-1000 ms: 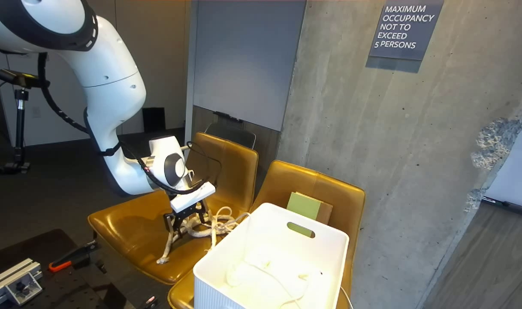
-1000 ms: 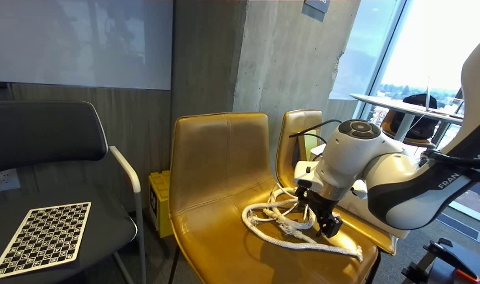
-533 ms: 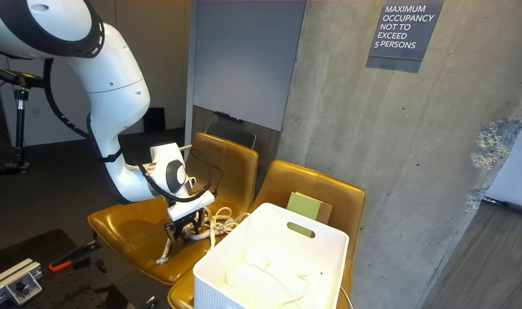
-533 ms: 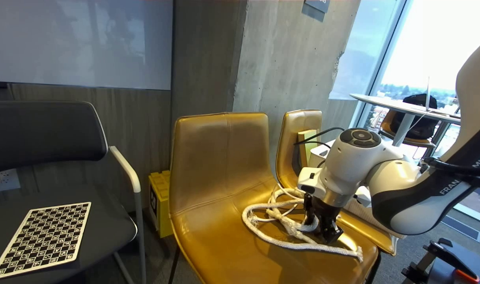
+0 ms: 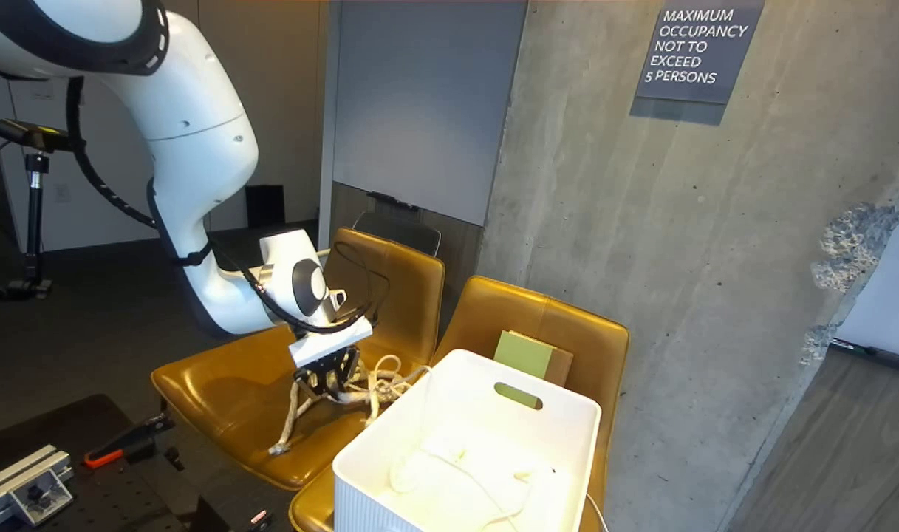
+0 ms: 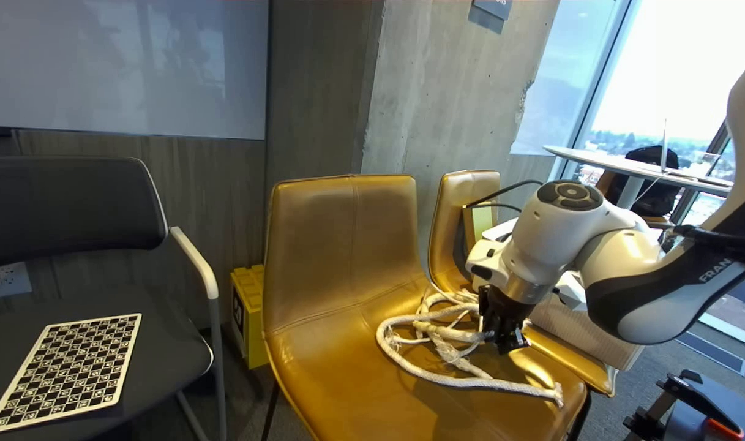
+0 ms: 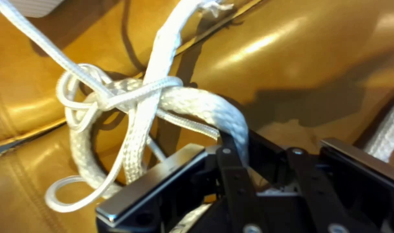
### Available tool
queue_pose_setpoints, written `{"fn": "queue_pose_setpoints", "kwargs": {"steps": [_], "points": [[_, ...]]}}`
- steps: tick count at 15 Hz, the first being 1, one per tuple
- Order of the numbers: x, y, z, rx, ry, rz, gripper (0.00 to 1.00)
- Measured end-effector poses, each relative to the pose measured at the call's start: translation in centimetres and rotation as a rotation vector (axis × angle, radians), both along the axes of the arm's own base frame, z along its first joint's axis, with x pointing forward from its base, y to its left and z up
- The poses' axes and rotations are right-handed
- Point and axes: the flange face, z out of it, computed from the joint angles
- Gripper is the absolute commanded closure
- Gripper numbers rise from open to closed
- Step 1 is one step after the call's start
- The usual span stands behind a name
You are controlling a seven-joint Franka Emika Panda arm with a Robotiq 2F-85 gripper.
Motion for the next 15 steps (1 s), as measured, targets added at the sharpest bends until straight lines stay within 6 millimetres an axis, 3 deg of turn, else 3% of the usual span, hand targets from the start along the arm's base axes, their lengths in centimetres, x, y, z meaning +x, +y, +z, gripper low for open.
{"fn": "queue_pose_setpoints", "kwargs": {"steps": [7,15], "points": [[4.0,-4.5,17.6,0.076,-0.279,-0.166,0.97],[5.3,-15.4,38.2,0.097,-0.533,-0.423,0.97]]}}
